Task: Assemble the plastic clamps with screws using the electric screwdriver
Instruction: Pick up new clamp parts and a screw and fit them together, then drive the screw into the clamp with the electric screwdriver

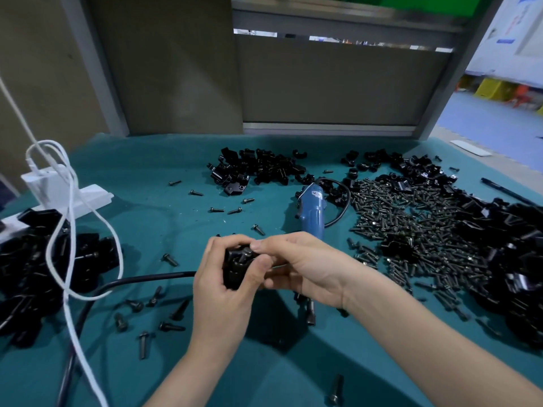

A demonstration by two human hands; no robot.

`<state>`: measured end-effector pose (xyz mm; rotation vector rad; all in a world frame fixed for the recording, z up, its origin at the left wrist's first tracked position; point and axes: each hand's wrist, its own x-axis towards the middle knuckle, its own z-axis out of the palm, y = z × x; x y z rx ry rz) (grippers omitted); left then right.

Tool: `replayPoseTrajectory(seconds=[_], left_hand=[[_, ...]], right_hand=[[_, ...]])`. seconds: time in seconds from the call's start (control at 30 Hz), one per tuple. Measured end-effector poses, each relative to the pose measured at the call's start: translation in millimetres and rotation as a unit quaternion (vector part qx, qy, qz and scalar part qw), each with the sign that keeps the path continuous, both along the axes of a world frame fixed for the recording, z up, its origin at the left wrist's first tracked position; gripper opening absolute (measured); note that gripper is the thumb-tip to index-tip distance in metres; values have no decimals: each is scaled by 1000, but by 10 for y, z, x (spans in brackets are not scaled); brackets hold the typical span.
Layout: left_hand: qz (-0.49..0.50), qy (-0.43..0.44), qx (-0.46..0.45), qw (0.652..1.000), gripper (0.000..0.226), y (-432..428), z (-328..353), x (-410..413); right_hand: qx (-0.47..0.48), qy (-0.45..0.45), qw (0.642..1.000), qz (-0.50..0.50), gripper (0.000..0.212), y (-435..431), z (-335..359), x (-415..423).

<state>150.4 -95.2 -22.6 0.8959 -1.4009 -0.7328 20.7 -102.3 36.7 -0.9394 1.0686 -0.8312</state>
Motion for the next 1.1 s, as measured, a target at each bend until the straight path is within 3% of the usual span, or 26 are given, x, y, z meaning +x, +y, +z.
replayPoseTrajectory(seconds=[0.1,0.17,0.23,0.3,0.37,0.53,0.63,0.7,0.77,0.87,0.93,1.03,1.1], left_hand=[[17,0,-7,1000,22,7,6,7],[24,-5,10,1000,20,10,4,1],[2,8,35,999,20,24,3,-15],[-18,13,46,999,21,35,7,-28],[-30,12,55,998,22,41,19,-32],[-52,10,90,994,18,47,11,-30],[-65,31,124,990,21,30,12,-30],[-73,40,146,986,21,6,12,-27],[-92,49,166,981,18,-9,22,-32],[-122,64,181,974,18,-13,40,-47],[-134,76,193,969,22,-20,42,-47],[-138,85,206,965,41,-44,24,-28],[-139,84,207,965,40,-59,21,-12]], right_hand=[[-29,42,997,59,23,-27,78,-93],[-90,173,980,31,34,-162,209,-323],[-132,339,925,-110,45,-413,260,-642],[-98,480,856,-164,57,-627,191,-833],[-23,501,856,-126,56,-737,-4,-829],[-3,384,902,-198,44,-812,-267,-796],[19,118,961,-250,59,-776,-199,-842],[1,-86,964,-253,64,-746,-118,-870],[-19,-297,923,-244,48,-742,-46,-873],[-51,-517,813,-265,25,-762,25,-821],[-70,-548,791,-264,23,-753,4,-768],[-65,-551,787,-270,30,-750,-74,-753],[-60,-541,790,-284,36,-760,-84,-762]])
